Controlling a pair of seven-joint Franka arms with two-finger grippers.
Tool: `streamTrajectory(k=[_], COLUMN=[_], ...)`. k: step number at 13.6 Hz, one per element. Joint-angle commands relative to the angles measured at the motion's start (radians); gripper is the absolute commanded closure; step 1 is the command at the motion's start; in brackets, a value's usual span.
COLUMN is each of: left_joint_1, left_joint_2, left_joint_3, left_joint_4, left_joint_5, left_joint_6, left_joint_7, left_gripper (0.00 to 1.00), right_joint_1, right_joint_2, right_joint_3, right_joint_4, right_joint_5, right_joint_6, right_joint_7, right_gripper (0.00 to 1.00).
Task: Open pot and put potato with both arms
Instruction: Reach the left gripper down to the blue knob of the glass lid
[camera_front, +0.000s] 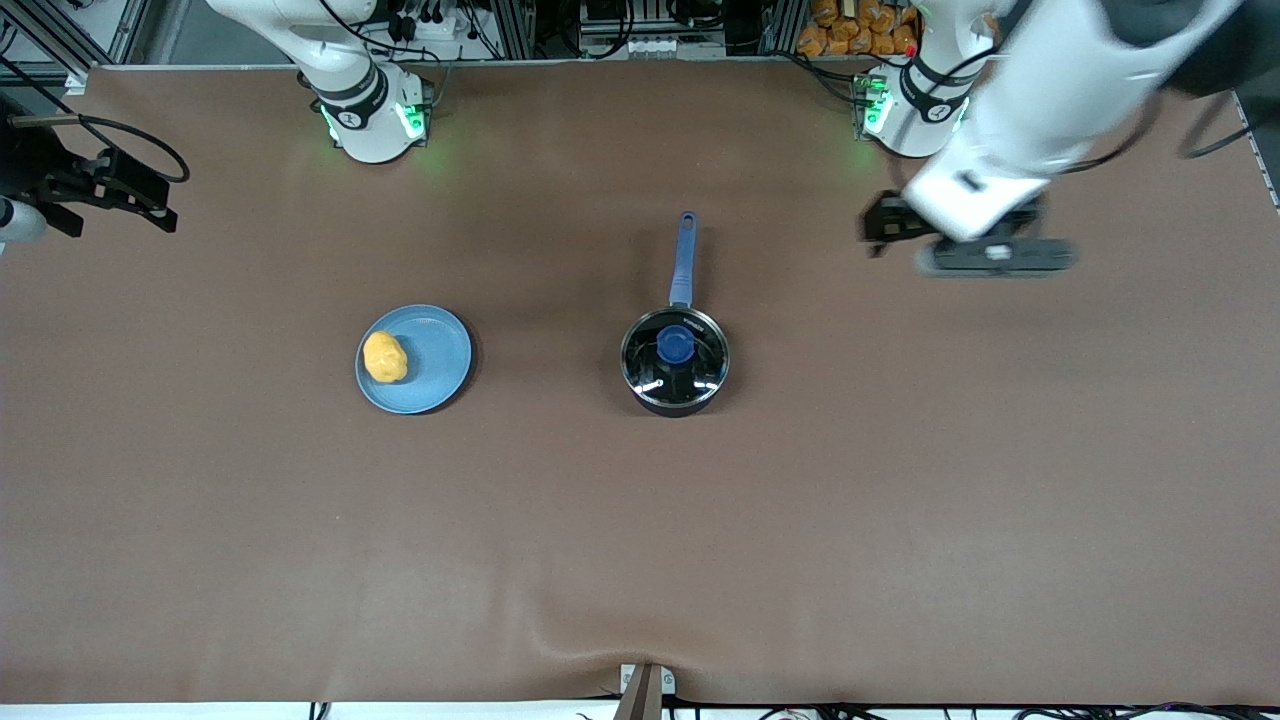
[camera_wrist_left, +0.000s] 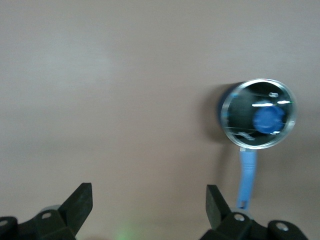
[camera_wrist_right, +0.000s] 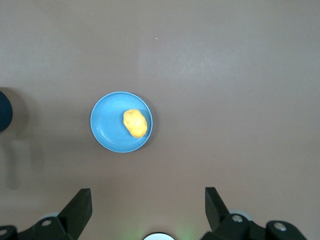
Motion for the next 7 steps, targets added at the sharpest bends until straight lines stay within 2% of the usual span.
streamTrajectory(k=[1,5,7], left_joint_1=[-0.040,-0.184,-0.221], left_joint_2=[0.108,0.263,0.332], left_joint_3=[-0.074,-0.074,-0.072], left_joint_4=[0.027,0.032,0.032], left_joint_5=[0.011,0.175,0.186], left_joint_6=[0.091,0.227,0.302], left_joint_7=[-0.111,-0.296,-0.351], left_gripper=[0.00,0.00,0.00], right_joint_1=[-0.003,-0.003,-0.003], right_joint_2=[0.008,0.008,0.008], right_joint_3=[0.004,0.004,0.002], right_joint_4=[0.016,0.016,0.016], right_joint_5=[-0.006,-0.006,-0.006], right_joint_6=[-0.012,-0.013,-0.013], right_joint_7=[-0.010,-0.010,-0.010], right_gripper=[0.00,0.00,0.00])
